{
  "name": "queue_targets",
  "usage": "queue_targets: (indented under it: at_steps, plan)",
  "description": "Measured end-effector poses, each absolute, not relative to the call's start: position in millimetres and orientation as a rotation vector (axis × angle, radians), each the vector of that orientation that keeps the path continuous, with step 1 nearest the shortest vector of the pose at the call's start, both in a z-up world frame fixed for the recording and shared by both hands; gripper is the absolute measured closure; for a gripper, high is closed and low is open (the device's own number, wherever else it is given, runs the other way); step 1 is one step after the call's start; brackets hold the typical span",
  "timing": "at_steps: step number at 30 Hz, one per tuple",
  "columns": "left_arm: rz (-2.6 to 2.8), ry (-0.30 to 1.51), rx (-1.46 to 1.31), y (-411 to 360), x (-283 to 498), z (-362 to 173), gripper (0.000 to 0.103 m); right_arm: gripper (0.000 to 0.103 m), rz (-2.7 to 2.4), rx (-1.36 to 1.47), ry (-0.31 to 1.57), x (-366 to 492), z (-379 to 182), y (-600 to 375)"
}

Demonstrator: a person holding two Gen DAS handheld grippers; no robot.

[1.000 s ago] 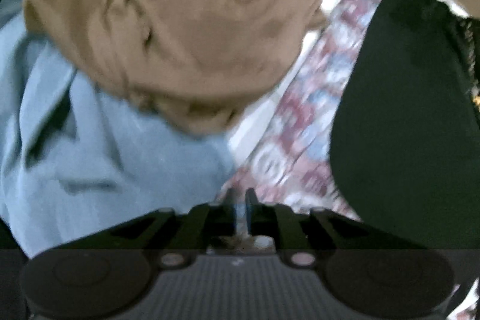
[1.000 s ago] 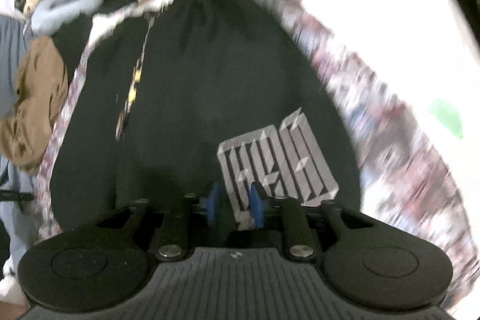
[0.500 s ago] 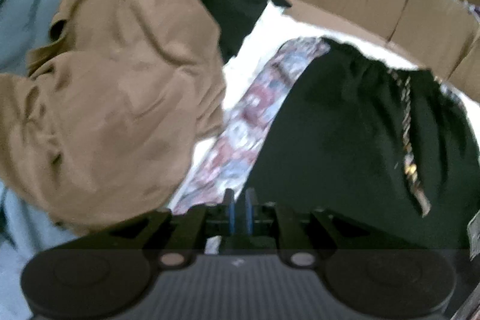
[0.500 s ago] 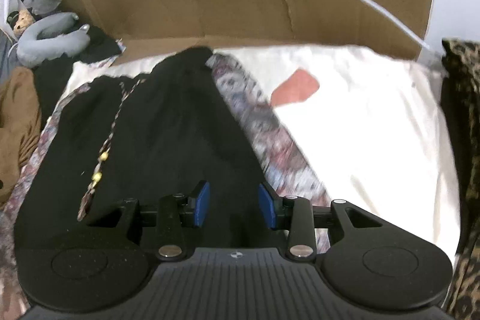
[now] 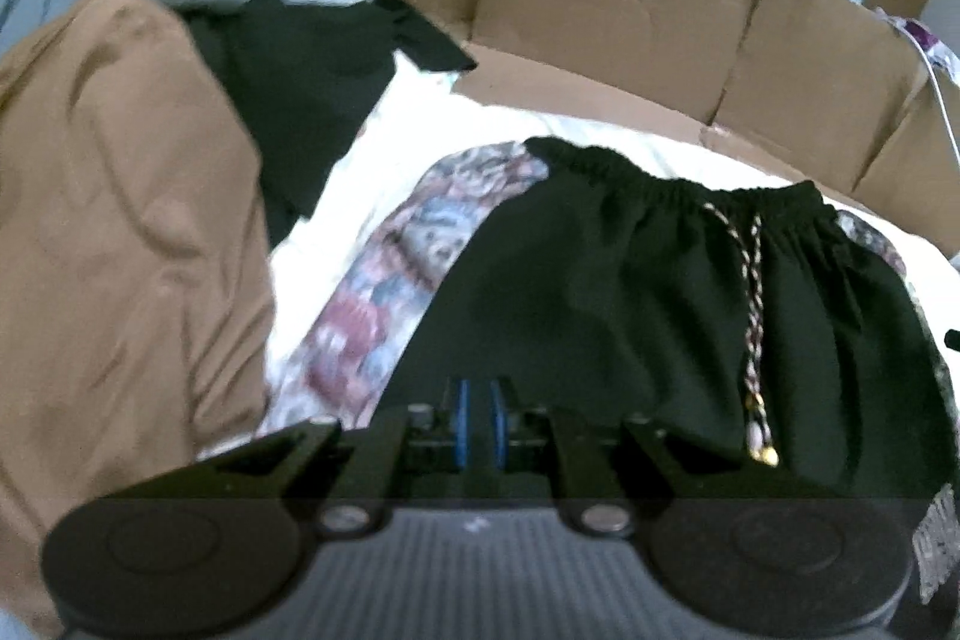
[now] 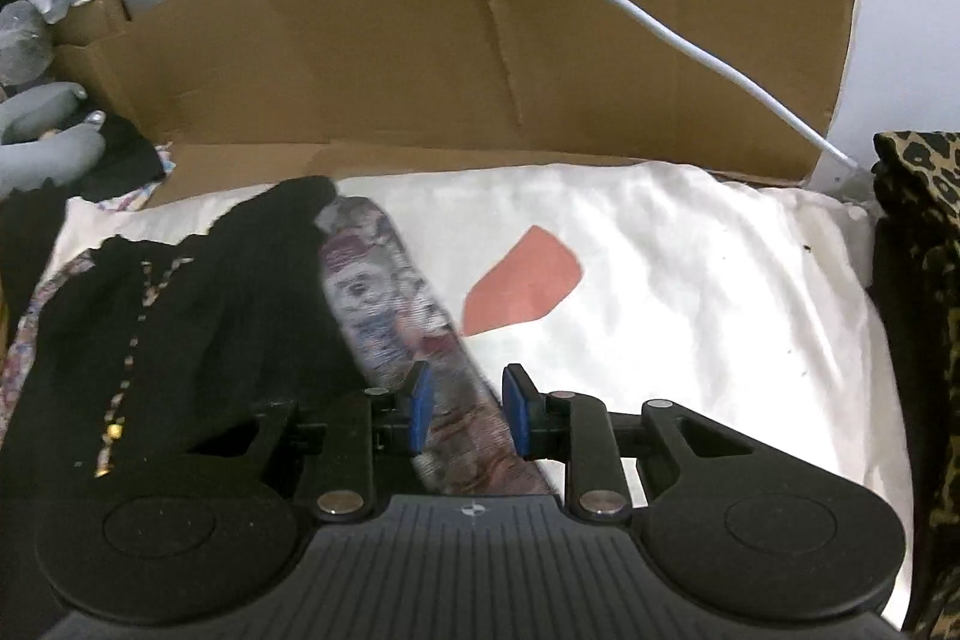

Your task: Fold clothes

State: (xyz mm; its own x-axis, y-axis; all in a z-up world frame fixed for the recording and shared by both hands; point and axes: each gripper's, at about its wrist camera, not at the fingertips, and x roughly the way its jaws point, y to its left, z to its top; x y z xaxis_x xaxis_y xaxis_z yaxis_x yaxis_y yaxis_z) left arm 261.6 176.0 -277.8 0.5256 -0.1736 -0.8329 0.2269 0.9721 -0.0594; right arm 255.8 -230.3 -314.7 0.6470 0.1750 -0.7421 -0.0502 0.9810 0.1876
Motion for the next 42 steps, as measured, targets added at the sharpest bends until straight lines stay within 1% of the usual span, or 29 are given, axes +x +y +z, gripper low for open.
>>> queue_targets:
  at_steps: [9, 12, 15, 20, 21, 22, 23, 25, 28, 36, 39, 42]
  plan:
    - [-0.288, 0.967, 0.074, 142.5, 295.3, -297.2, 0.093, 0.071, 0.088, 0.142, 0.938, 263.1, -349.2, -229.5]
    - [-0.246, 1.021, 0.018, 151.0, 300.5, -309.0, 0.093, 0.071, 0.074, 0.134, 0.94, 257.9, -354.7, -225.9]
    - [-0.209, 1.047, 0.022, 161.2, 294.4, -316.5, 0.094, 0.071, 0.069, 0.108, 0.941, 255.2, -355.1, -220.1]
    - [-0.17, 1.045, 0.005, 183.1, 283.5, -311.2, 0.094, 0.071, 0.097, 0.084, 0.951, 253.6, -355.5, -221.3]
    - [-0.16, 1.041, 0.001, 187.6, 282.4, -308.9, 0.094, 0.074, 0.106, 0.074, 0.951, 252.9, -355.2, -220.7]
    - [-0.155, 1.038, 0.0, 190.9, 283.6, -306.6, 0.093, 0.08, 0.115, 0.063, 0.95, 252.3, -354.9, -220.2]
    - [-0.149, 1.031, 0.001, 193.4, 284.3, -304.2, 0.094, 0.083, 0.124, 0.052, 0.949, 251.6, -354.5, -219.6]
    - [-0.138, 1.02, 0.006, 197.7, 285.8, -300.3, 0.093, 0.098, 0.153, 0.016, 0.954, 251.9, -353.8, -214.9]
    - [-0.125, 1.016, 0.014, 202.8, 286.7, -298.4, 0.093, 0.101, 0.165, 0.009, 0.955, 251.7, -350.3, -215.9]
    - [-0.115, 1.008, 0.058, 210.9, 283.2, -299.5, 0.093, 0.103, 0.101, -0.028, 0.929, 251.5, -341.9, -224.6]
    - [-0.093, 0.986, 0.052, 216.6, 286.3, -293.6, 0.093, 0.102, 0.119, 0.01, 0.928, 250.0, -343.5, -229.2]
    - [-0.061, 0.977, 0.075, 223.4, 290.7, -287.5, 0.093, 0.098, 0.135, 0.078, 0.938, 249.9, -343.5, -238.8]
